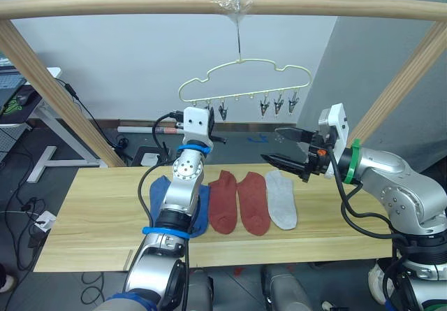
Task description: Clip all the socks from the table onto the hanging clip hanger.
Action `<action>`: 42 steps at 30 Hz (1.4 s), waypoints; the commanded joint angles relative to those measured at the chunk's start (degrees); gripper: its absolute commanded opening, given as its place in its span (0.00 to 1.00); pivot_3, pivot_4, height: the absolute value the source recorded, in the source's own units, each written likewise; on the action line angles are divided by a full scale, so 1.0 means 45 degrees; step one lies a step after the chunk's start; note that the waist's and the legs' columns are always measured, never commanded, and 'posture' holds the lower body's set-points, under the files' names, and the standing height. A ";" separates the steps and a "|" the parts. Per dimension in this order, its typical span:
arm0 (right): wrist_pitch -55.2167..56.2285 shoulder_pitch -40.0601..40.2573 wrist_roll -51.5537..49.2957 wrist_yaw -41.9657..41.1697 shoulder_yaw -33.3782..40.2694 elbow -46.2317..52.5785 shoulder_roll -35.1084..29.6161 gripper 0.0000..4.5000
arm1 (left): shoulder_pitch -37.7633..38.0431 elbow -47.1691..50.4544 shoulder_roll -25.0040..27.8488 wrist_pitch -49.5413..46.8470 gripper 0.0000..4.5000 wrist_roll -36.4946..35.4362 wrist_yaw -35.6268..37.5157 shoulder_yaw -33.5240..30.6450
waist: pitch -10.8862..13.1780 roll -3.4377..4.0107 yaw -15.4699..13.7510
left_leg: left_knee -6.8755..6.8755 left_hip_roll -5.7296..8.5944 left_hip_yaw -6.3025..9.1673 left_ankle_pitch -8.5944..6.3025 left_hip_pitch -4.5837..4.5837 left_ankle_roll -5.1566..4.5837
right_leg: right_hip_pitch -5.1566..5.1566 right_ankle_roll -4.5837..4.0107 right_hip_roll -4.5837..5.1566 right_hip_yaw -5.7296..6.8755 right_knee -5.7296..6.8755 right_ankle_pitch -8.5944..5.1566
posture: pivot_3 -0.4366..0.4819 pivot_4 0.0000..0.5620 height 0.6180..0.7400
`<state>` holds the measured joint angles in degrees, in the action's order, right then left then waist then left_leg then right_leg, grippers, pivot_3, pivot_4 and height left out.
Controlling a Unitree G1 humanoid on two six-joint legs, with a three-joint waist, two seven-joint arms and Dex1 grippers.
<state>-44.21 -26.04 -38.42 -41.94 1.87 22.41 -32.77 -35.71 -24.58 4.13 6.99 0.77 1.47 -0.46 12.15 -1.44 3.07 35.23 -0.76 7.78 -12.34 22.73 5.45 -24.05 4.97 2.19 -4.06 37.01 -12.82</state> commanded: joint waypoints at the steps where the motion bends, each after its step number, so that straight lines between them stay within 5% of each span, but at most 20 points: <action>1: 0.0155 -0.0219 -0.0201 0.0032 0.0268 0.0510 -0.0062 1.00 | -0.0264 0.0306 -0.0021 0.0360 0.01 0.0004 0.0005 -0.0051 | 0.0000 0.0000 0.0005 | 0.0000 0.0000 0.0000 0.0000 0.0000 0.0000 | 0.0000 0.0000 0.0000 0.0000 0.0000 0.0000 | 0.40 0.26 1.00; 9: 0.1468 0.0836 0.2920 0.0517 -0.1931 -0.0562 -0.0518 1.00 | 0.0094 0.1202 0.0328 -0.0978 0.01 -0.0546 0.1085 -0.0085 | -0.0004 0.0000 0.0014 | 0.0000 -0.0001 0.0001 0.0000 -0.0002 -0.0001 | 0.0001 0.0000 0.0000 0.0001 0.0003 0.0000 | 0.43 0.27 1.00; 19: 0.5208 0.0982 0.5717 0.0885 -0.2741 -0.6756 0.1267 1.00 | 0.0231 0.4063 0.0717 -0.7081 0.01 -0.3878 0.2820 -0.1134 | -0.0007 0.0005 0.0042 | 0.0006 -0.0001 -0.0002 0.0011 -0.0030 -0.0012 | 0.0015 0.0009 -0.0002 -0.0004 0.0024 0.0003 | 0.48 0.29 1.00; 28: 0.7834 -0.0708 0.7646 0.0531 -0.3380 -1.2647 0.2474 1.00 | 0.0581 0.4452 0.1202 -0.7520 0.01 -0.3731 0.3522 -0.0619 | -0.0008 0.0008 0.0067 | -0.0005 -0.0002 -0.0005 0.0011 -0.0162 -0.0012 | 0.0141 0.0021 -0.0003 -0.0005 0.0001 -0.0005 | 0.49 0.29 1.00; 39: 0.8543 -0.1345 0.8939 0.0674 -0.3531 -1.5615 0.2932 1.00 | 0.0830 0.4725 0.1235 -0.7724 0.01 -0.3823 0.3526 -0.0575 | -0.0009 0.0009 0.0042 | -0.0002 -0.0002 -0.0002 0.0011 -0.0195 -0.0012 | 0.0174 0.0046 -0.0003 -0.0008 0.0000 -0.0018 | 0.50 0.30 1.00; 42: 0.8613 -0.1276 0.9119 0.0688 -0.3512 -1.5711 0.2890 0.87 | 0.0813 0.4737 0.1194 -0.7755 0.01 -0.3852 0.3508 -0.0561 | -0.0011 0.0010 0.0043 | -0.0003 -0.0002 0.0001 0.0012 -0.0208 -0.0012 | 0.0185 0.0048 -0.0003 -0.0007 0.0005 -0.0020 | 0.50 0.30 1.00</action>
<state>-5.33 -32.37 1.31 -38.68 -14.11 -47.28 -19.58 -32.33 -4.51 9.42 -27.34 -16.51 17.03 -3.13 12.10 -1.40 3.27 35.22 -0.76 7.77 -12.29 21.79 5.40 -23.20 5.18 2.18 -4.10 37.02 -12.91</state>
